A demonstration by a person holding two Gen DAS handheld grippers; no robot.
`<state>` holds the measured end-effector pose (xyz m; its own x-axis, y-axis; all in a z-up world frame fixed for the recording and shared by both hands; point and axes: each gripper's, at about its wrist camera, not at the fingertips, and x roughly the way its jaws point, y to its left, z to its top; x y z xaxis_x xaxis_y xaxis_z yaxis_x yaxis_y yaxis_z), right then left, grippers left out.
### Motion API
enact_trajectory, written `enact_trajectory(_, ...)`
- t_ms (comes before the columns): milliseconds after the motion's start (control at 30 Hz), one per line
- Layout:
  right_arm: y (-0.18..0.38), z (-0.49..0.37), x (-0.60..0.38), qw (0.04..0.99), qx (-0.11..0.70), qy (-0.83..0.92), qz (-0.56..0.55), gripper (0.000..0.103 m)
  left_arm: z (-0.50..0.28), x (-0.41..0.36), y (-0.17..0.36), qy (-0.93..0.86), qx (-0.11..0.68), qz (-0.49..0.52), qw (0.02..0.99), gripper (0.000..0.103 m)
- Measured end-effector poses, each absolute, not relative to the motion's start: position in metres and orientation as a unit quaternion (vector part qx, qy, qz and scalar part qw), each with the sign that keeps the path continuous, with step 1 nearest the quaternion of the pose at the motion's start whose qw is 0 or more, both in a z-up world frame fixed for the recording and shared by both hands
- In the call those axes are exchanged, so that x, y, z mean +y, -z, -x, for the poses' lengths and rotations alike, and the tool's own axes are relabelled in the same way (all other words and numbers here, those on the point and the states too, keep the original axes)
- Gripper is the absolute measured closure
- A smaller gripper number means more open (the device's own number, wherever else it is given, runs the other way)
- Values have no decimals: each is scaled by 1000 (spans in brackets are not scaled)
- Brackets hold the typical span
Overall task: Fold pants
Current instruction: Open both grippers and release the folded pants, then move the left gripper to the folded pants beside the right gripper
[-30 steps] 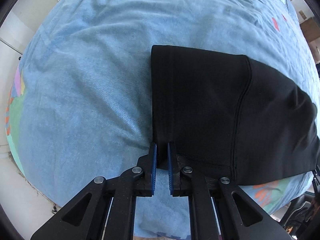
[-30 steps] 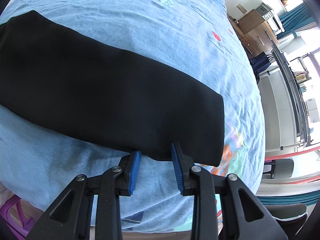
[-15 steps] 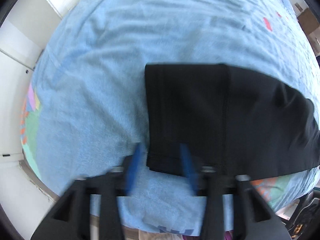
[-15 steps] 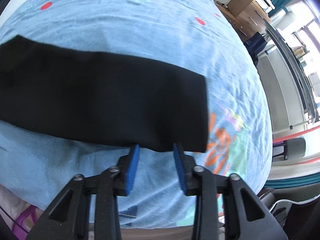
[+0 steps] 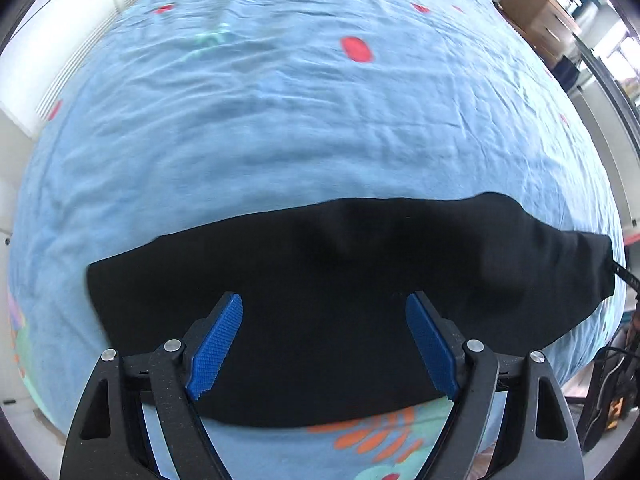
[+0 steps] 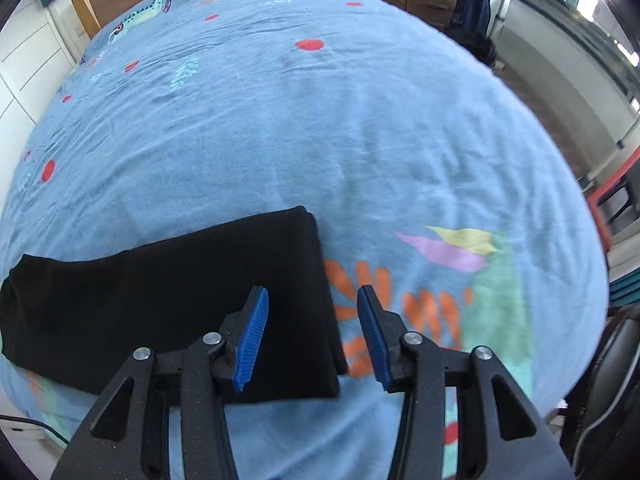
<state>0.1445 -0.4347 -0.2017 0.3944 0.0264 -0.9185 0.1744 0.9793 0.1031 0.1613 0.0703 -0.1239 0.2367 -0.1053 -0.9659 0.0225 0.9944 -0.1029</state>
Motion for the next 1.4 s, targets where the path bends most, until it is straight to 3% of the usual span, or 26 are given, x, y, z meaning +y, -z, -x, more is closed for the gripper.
enact_trajectory(67,214,-152,-434,824,558,41,-89,68,-164,71,143,41,625,28,779,24)
enact_trajectory(100,218,-155,-435,822,561,35,-89,98,-166,72,157,37,630,23,775,24)
enact_trajectory(133,222,-158,-433,820,565,23,-90,103,-168,72,168,27,638,17,769,24)
enact_trajectory(267,230,-166,-418,810,585,12,-30,103,-170,80,196,-4,651,12,759,22)
enact_trajectory(600,235,-173,-413,806,592,18,24,103,-173,80,207,-13,638,-7,770,20)
enact_trajectory(800,223,-167,-429,816,577,0,-30,103,-166,67,179,-4,627,-41,778,20)
enact_trajectory(867,210,-159,-438,827,560,16,-46,103,-173,48,165,17,618,-46,785,20)
enact_trajectory(900,202,-152,-443,835,547,34,-51,85,-174,37,155,32,612,-51,788,19)
enact_trajectory(967,187,-137,-451,845,527,55,-73,73,-180,7,137,69,599,-71,795,10)
enact_trajectory(1300,188,-73,-448,836,523,73,-151,70,-224,-220,110,351,527,-204,747,9)
enact_trajectory(1333,190,-70,-447,835,522,74,-157,70,-229,-241,116,378,523,-217,733,2)
enact_trajectory(1400,195,-65,-447,834,517,79,-179,70,-237,-281,128,426,512,-248,704,1)
